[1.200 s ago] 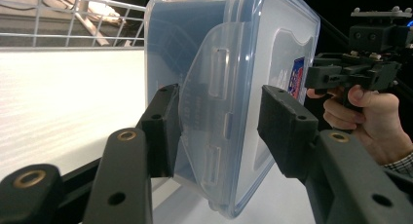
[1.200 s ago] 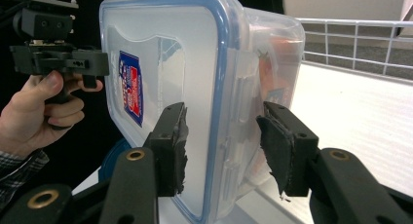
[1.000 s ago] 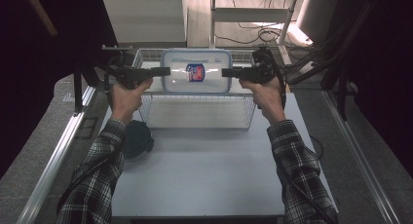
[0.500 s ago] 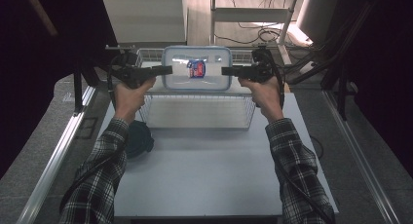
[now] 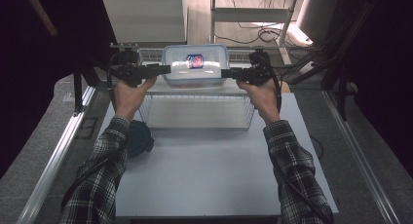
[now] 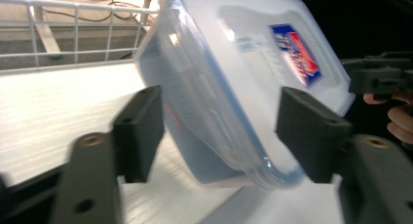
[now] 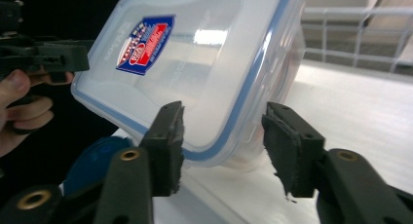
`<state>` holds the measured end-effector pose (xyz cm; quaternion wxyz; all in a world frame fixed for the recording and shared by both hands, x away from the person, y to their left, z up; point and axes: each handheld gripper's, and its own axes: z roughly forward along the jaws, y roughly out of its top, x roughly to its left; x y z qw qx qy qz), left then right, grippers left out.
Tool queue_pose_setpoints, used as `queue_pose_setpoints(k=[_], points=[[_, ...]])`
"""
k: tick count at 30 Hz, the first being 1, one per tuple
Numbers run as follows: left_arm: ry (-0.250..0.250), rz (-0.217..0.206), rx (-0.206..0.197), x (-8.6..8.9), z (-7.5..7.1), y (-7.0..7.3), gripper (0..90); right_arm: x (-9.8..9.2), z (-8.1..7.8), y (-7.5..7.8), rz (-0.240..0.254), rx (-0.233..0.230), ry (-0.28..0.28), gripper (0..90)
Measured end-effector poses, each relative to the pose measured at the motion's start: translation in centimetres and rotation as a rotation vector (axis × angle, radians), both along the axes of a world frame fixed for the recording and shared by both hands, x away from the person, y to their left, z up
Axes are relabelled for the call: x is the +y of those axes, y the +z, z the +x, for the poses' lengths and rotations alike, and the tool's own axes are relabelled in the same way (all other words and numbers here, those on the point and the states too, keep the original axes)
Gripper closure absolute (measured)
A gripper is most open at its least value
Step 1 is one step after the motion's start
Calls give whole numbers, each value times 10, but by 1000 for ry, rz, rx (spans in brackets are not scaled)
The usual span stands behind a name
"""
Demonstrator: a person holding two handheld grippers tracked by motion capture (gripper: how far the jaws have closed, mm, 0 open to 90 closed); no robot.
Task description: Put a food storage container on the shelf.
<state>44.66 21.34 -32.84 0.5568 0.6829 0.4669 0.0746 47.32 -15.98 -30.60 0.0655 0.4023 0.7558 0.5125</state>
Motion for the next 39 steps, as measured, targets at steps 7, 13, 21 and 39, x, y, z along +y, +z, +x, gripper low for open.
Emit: queue_pose_setpoints(k=[7, 13, 21, 39], points=[[-5, -7, 1, -1, 1, 0, 489, 5, -4, 7, -37, -52, -42, 544], [-11, -31, 8, 1, -1, -2, 504, 6, -6, 9, -58, -55, -37, 551], [-5, -25, 15, 0, -8, -1, 504, 6, -7, 10, -64, -50, -34, 547], [-29, 65, -102, 0, -40, 7, 239, -2, -25, 9, -74, -121, -16, 291]])
